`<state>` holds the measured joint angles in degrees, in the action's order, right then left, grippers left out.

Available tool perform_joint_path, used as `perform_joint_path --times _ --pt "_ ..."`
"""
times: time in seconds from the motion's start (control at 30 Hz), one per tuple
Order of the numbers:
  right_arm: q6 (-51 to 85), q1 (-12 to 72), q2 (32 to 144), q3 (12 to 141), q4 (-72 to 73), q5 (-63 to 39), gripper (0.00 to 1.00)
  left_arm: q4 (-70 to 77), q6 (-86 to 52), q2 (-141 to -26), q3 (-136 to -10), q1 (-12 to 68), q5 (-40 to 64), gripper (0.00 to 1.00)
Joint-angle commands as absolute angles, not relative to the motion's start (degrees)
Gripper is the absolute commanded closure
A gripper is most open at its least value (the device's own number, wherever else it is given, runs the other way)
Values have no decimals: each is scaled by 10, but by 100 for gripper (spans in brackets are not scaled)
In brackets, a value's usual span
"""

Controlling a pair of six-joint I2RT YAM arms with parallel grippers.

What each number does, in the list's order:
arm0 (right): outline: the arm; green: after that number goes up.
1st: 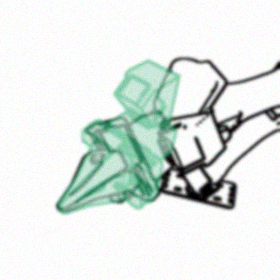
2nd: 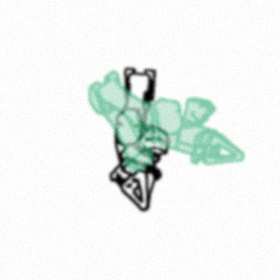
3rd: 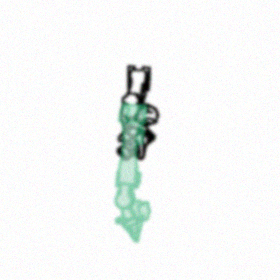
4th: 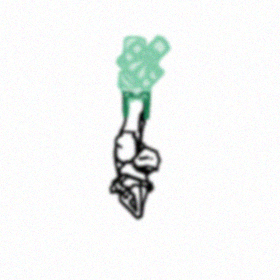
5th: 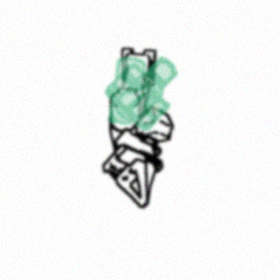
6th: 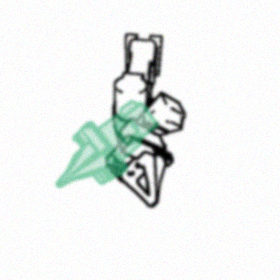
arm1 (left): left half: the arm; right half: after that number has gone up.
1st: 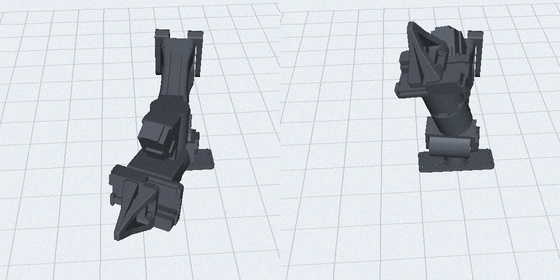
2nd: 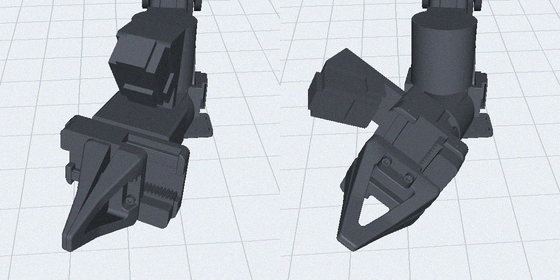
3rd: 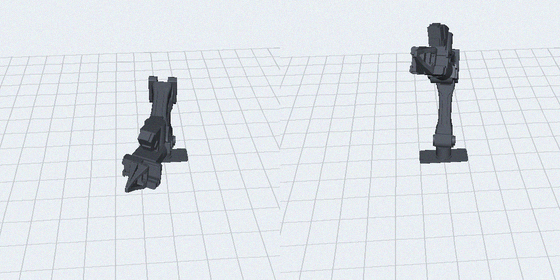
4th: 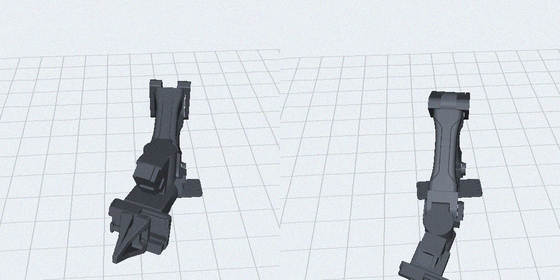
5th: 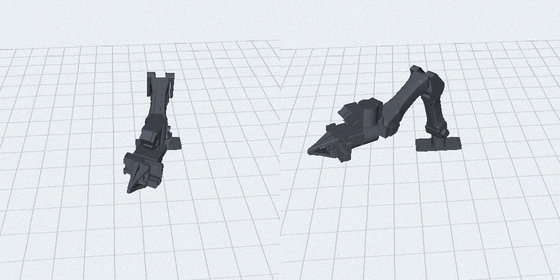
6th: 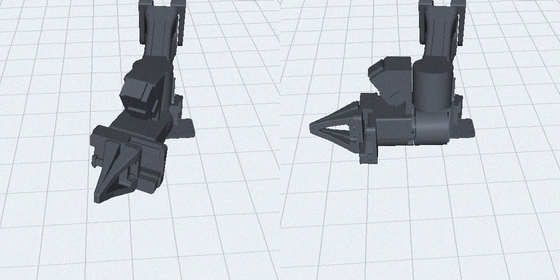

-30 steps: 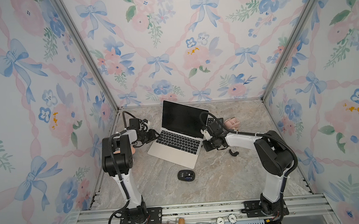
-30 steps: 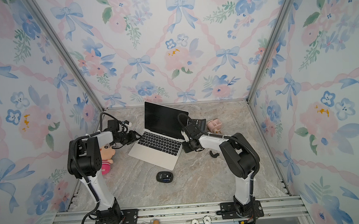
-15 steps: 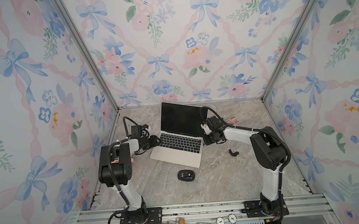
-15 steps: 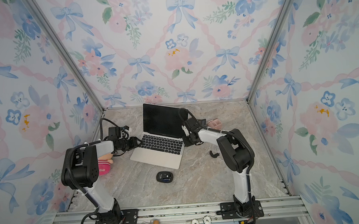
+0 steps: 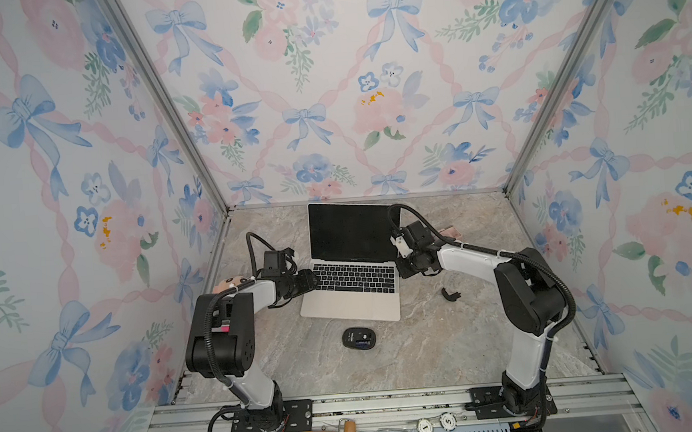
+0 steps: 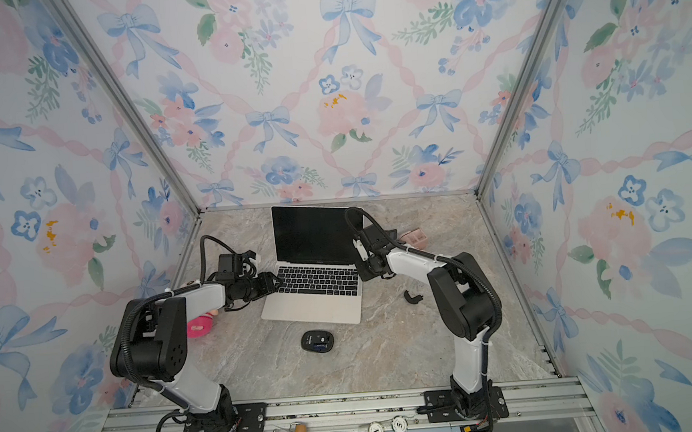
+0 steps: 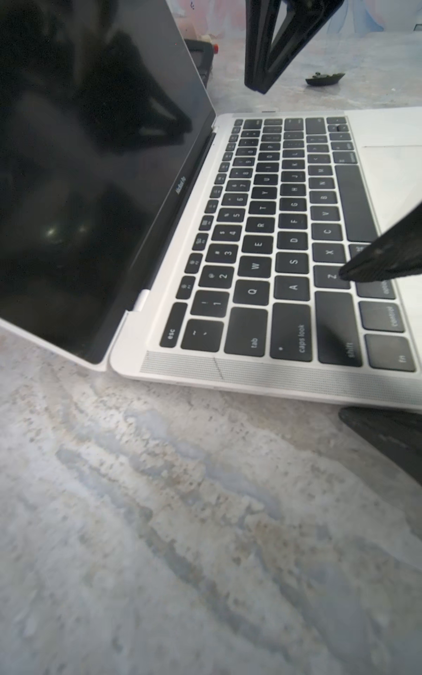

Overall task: Insert the wireless mouse receiver into the laptop
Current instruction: Insert the USB plug into the laptop, then pick up the mouse from the center of the board.

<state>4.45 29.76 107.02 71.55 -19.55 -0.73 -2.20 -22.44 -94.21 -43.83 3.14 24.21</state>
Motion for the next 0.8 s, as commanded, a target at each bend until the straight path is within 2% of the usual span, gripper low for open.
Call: perform_joint_path --times 0.0,0.23,0.43,0.57,0.77 --pt "43 307 1011 688 -209 10 78 -159 -241 -926 -412 34 247 36" --pt "58 321 908 628 -222 23 77 -234 -179 -831 -469 11 239 32" --pt "85 340 820 571 -229 33 76 -270 -96 -754 -497 37 230 32" --pt "117 349 770 539 -235 27 75 -270 -22 -707 -492 91 232 31" --pt "185 354 712 481 -224 -2 67 -268 143 -644 -463 248 193 26"
